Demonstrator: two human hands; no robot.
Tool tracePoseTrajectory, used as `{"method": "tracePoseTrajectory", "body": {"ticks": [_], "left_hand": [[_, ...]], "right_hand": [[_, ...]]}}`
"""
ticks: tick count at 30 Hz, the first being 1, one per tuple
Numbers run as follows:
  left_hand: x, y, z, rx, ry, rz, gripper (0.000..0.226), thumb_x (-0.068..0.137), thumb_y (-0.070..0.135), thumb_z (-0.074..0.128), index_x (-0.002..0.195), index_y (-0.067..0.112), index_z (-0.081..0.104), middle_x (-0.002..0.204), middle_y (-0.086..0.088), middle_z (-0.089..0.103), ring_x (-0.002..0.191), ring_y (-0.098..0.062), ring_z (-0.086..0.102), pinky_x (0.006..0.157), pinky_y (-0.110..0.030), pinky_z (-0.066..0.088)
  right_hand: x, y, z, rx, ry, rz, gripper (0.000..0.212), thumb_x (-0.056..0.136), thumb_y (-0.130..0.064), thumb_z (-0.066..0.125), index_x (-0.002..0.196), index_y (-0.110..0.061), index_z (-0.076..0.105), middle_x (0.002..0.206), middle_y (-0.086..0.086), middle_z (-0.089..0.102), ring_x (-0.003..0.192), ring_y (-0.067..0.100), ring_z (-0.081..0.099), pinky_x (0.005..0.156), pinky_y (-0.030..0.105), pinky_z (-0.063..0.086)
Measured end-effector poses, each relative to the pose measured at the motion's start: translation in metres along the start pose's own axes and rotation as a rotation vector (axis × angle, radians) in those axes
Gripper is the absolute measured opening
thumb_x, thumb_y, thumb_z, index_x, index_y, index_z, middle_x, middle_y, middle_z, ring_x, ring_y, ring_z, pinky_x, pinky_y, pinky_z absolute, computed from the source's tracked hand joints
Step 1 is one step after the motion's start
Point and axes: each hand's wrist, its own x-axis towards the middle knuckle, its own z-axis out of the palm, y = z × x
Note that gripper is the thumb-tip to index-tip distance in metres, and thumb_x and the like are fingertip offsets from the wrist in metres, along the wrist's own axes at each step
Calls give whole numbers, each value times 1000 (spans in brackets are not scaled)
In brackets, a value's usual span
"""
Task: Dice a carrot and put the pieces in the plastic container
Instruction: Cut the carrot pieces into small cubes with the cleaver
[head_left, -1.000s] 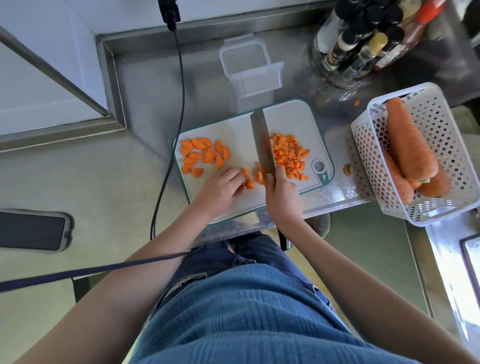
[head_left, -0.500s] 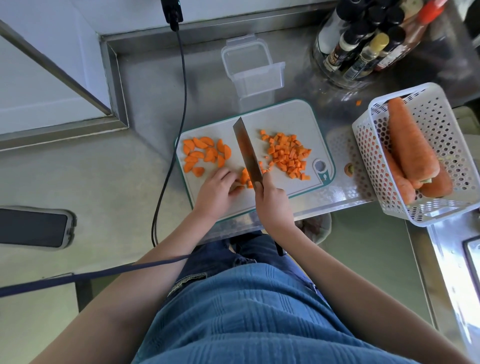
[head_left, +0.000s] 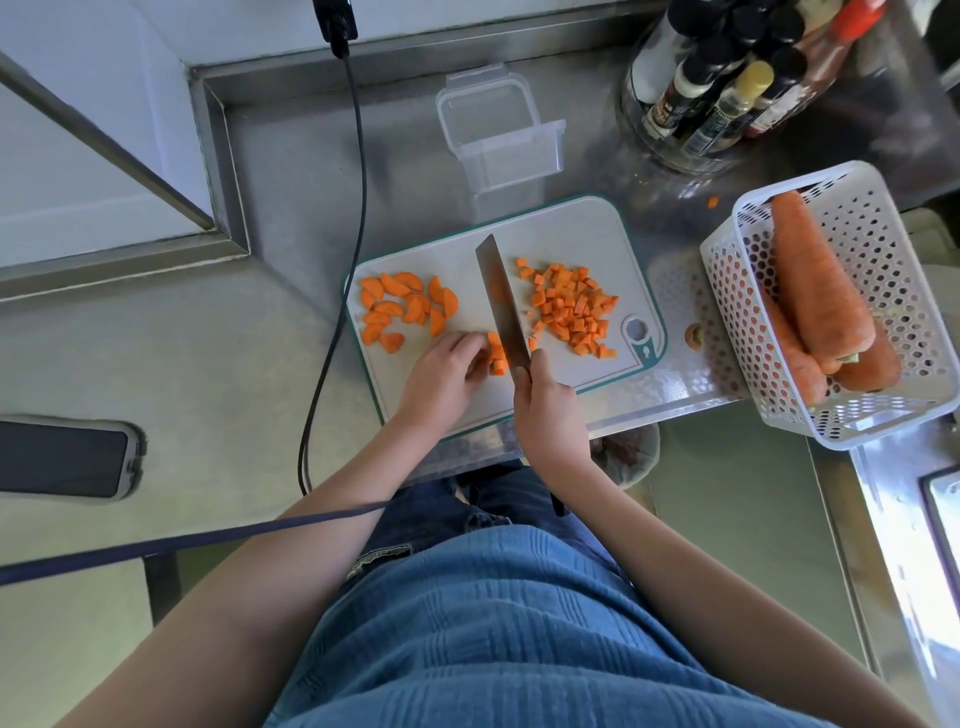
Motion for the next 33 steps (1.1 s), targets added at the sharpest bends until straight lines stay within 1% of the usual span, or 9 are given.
{"method": "tracePoseTrajectory", "body": {"ticks": [10, 14, 16, 19, 23, 25, 28, 31, 33], "left_hand": [[-12, -6, 3, -51, 25, -93, 15, 76, -4, 70, 90, 1, 67, 86, -11, 64, 76, -27, 62, 64, -38, 53], [-11, -6, 3, -61, 34, -117, 17, 76, -3, 70, 93, 1, 66, 88, -12, 65, 79, -28, 62, 67, -39, 54], [-11, -5, 2, -80, 46, -136, 20, 77, -3, 69, 96, 0, 65, 90, -12, 66, 80, -27, 63, 69, -36, 53], [-8, -4, 1, -106, 61, -168, 21, 80, -3, 67, 100, 1, 67, 92, -13, 68, 82, -24, 64, 74, -22, 48], [-3, -9, 4, -113, 49, -191, 13, 80, -1, 68, 92, 2, 72, 89, -12, 70, 80, -24, 65, 73, -31, 52], [-2, -10, 5, -117, 59, -202, 12, 79, -2, 68, 89, 2, 72, 86, -11, 70, 77, -22, 65, 72, -27, 50], [0, -6, 5, -136, 68, -210, 11, 76, -3, 70, 86, 2, 72, 81, -9, 70, 70, -18, 62, 67, -19, 46], [1, -6, 5, -143, 74, -216, 12, 76, -1, 71, 87, 3, 71, 82, -8, 70, 71, -19, 63, 67, -25, 49], [1, -5, 5, -138, 70, -219, 12, 77, 2, 72, 88, 3, 69, 82, -7, 70, 71, -17, 63, 67, -27, 51]], "right_hand": [[1, -6, 13, -70, -15, 18, 13, 103, -19, 30, 113, -11, 35, 61, 10, 52, 57, 35, 53, 48, 36, 40], [2, -7, 13, -93, -19, 18, 16, 103, -18, 29, 117, -10, 34, 66, 14, 56, 62, 36, 56, 51, 36, 40], [2, -8, 14, -96, -15, 12, 19, 103, -17, 30, 120, -10, 34, 67, 15, 58, 62, 36, 57, 51, 37, 42], [1, -7, 14, -95, -20, 13, 23, 103, -17, 30, 125, -9, 33, 69, 16, 60, 63, 36, 59, 53, 39, 45], [5, -11, 19, -182, -77, 42, 24, 102, -13, 30, 126, -10, 31, 79, 18, 62, 72, 36, 62, 57, 38, 45], [6, -12, 19, -189, -86, 63, 24, 102, -13, 30, 126, -12, 31, 82, 18, 63, 74, 36, 62, 58, 37, 44], [11, -8, 11, -111, -80, 75, 21, 103, -22, 30, 121, -11, 35, 81, 18, 62, 74, 37, 60, 60, 41, 49], [13, -5, 3, -104, -65, 58, 20, 104, -23, 29, 116, -10, 37, 75, 16, 57, 68, 35, 56, 57, 41, 46], [11, -3, -1, -36, -5, 76, 13, 103, -22, 30, 105, -11, 37, 72, 16, 56, 64, 36, 54, 53, 39, 42]]}}
